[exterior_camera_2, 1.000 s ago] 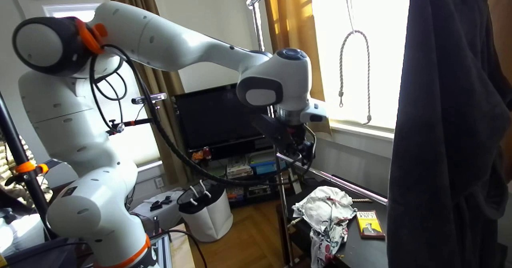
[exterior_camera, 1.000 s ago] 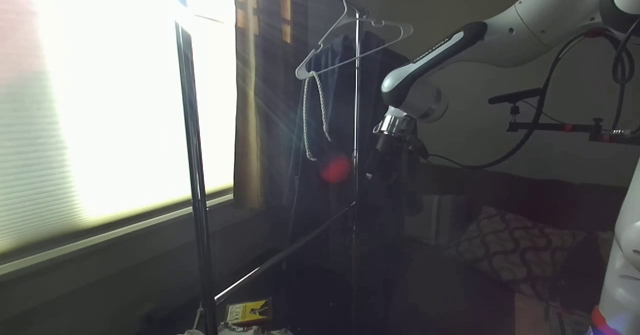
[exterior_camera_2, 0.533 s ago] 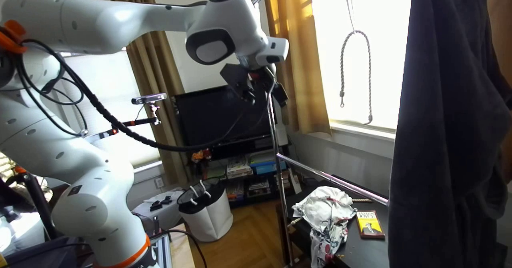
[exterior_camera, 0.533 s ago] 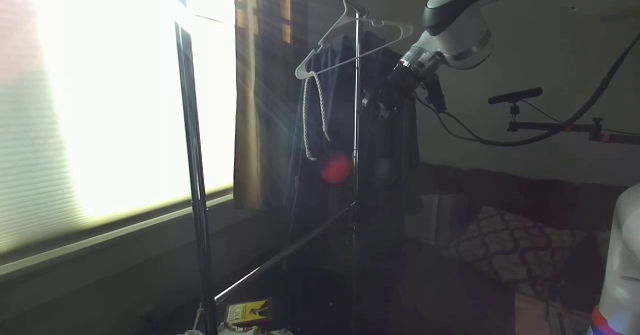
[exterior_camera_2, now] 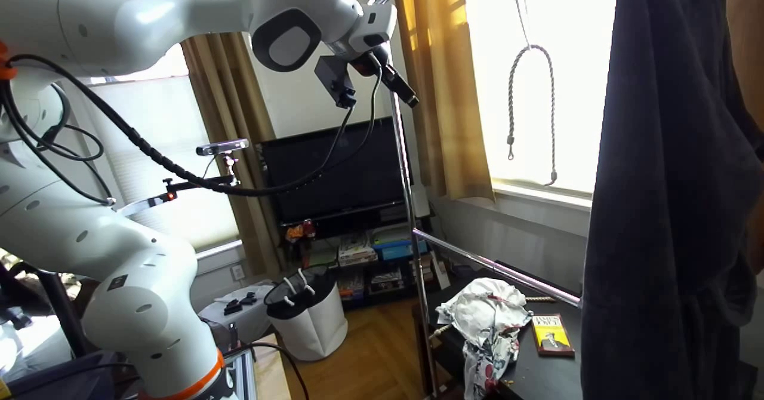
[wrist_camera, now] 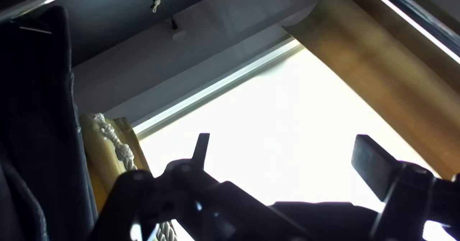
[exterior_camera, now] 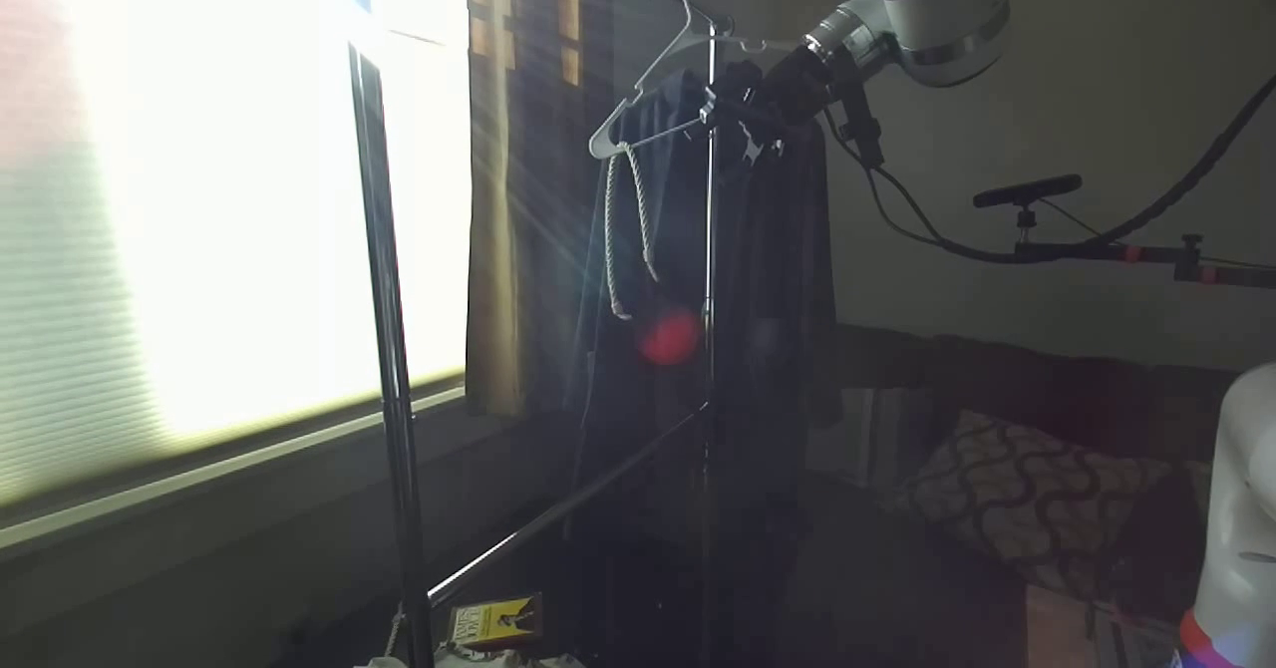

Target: Hang the white cord on the bottom rail.

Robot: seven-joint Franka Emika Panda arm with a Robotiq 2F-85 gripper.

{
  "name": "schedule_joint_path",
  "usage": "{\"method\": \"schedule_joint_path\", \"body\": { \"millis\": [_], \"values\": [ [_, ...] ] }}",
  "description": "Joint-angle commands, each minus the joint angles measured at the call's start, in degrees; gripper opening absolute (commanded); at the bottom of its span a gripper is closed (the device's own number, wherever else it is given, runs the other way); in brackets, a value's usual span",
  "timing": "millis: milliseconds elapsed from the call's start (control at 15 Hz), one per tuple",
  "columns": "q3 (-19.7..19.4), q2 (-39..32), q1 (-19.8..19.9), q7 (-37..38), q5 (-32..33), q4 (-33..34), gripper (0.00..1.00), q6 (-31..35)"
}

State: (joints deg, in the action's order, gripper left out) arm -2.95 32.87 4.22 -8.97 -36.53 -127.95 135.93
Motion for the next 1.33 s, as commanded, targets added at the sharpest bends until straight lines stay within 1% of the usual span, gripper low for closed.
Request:
{"method": "schedule_joint_path", "body": {
  "millis": [0, 133, 267, 400, 600, 667, 733, 800, 933, 1067, 1267],
  "values": [
    [-1.4, -3.8, -4.2, -4.4, -0.6, 0.1, 1.00, 15.0],
    [-3.1, -8.3, -5.6, -7.8, 3.4, 4.7, 1.00, 19.9],
    [-4.2, -12.4, -5.4, -8.7, 9.2, 10.1, 1.00, 21.7],
    [-4.4, -15.3, -5.7, -9.0, 15.3, 14.9, 1.00, 20.7],
    [-4.0, -19.7, -4.8, -9.3, 23.0, 21.4, 1.00, 19.9],
    [-4.4, -20.7, -5.3, -9.8, 23.4, 22.4, 1.00, 19.6],
    [-4.2, -21.5, -5.2, -10.5, 21.2, 23.0, 1.00, 18.6],
    [-3.5, -19.2, -4.8, -8.8, 21.2, 20.2, 1.00, 20.9],
    [-3.5, -21.1, -4.8, -9.4, 21.2, 21.7, 1.00, 20.7],
    [-3.6, -22.4, -3.7, -8.5, 22.4, 21.3, 1.00, 23.4],
    [-4.0, -25.2, -2.4, -7.6, 22.6, 22.3, 1.00, 24.5]
  ]
}}
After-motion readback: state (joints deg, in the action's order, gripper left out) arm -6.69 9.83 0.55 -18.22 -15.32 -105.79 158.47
